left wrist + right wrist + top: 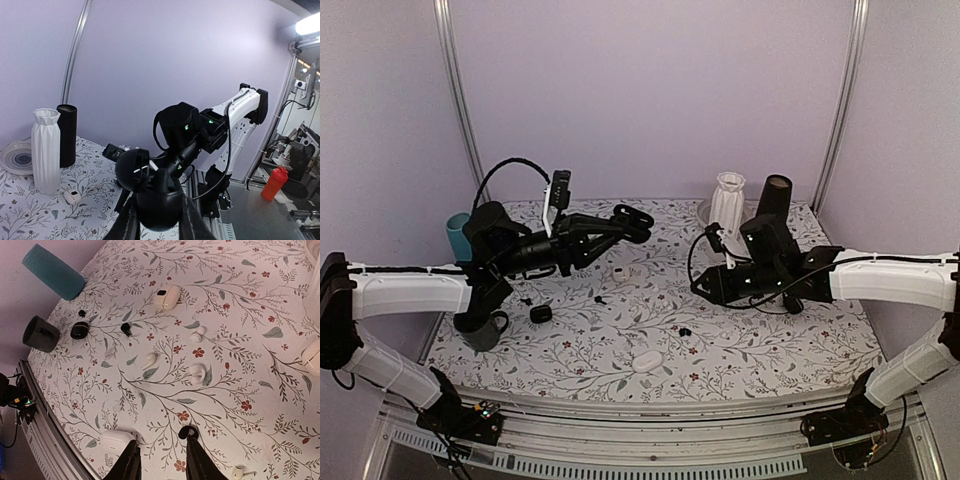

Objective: Insert the wireless bluetooth earbuds into the charging case
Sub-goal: Pick up the right earbud from the center of the board.

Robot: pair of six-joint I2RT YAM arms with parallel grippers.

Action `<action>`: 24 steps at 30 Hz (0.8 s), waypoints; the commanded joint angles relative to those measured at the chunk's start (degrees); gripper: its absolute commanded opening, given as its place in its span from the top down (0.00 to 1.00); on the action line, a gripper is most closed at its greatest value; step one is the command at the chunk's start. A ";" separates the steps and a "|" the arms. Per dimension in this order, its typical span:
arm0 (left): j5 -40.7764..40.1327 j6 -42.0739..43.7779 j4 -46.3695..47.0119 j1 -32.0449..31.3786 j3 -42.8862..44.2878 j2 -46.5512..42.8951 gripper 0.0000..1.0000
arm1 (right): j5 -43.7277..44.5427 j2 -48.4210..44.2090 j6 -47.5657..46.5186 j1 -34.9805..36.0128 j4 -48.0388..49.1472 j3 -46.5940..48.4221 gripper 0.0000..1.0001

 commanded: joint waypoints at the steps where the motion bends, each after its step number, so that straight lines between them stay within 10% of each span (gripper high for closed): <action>1: -0.56 -0.08 -0.10 0.70 -0.71 -0.69 1.00 | 0.25 6.01 -0.07 -0.48 1.18 -0.48 0.70; 24: -1.15 -0.51 -0.66 0.69 -2.47 -2.54 1.00 | -0.47 23.99 -4.59 -0.39 5.48 2.75 0.76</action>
